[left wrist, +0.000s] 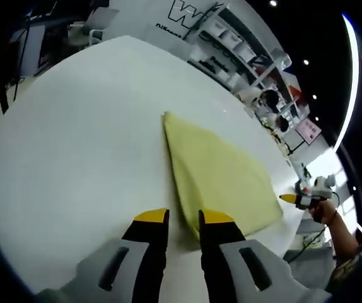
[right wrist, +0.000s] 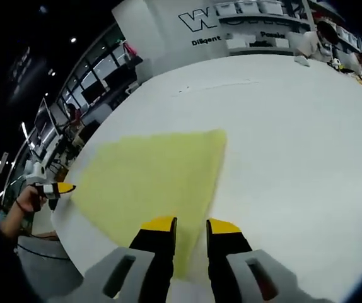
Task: Fold the garment on the visible template until the final outline fits inside the template.
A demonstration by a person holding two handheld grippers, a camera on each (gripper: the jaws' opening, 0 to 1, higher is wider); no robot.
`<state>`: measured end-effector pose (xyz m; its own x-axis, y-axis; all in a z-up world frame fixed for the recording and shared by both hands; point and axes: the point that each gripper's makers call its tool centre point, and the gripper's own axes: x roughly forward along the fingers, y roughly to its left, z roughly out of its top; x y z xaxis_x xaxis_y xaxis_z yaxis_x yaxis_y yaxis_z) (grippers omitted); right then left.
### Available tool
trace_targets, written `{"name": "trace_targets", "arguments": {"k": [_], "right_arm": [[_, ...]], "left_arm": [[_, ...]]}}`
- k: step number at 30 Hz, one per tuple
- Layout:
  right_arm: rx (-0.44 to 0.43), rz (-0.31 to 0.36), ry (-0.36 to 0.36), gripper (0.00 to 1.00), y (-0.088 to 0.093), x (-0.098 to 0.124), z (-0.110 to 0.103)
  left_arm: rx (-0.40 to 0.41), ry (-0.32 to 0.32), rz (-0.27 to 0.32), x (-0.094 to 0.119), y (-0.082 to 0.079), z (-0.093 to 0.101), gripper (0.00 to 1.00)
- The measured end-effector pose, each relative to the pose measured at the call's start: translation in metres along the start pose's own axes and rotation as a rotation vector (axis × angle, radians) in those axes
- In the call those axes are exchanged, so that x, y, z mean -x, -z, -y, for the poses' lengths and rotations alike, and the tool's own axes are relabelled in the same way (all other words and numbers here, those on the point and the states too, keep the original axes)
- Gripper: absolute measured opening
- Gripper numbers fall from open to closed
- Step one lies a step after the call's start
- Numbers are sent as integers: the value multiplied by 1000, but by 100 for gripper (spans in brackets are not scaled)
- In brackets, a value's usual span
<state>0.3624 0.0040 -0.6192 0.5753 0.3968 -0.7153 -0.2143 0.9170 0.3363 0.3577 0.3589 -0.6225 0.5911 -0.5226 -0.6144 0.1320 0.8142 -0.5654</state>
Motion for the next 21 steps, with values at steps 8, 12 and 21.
{"name": "trace_targets", "arguments": {"k": [8,12,21], "right_arm": [[1,-30,-11,13,18,5,-6],[23,-46,-25,14,27,9,-8],[22,-52,-32,14,44,15,-7]], "left_arm": [[9,45,-13,0,14,6,13],[31,105,-8,-2,17,13,12],[46,172,38,-3,17,17,7]]}}
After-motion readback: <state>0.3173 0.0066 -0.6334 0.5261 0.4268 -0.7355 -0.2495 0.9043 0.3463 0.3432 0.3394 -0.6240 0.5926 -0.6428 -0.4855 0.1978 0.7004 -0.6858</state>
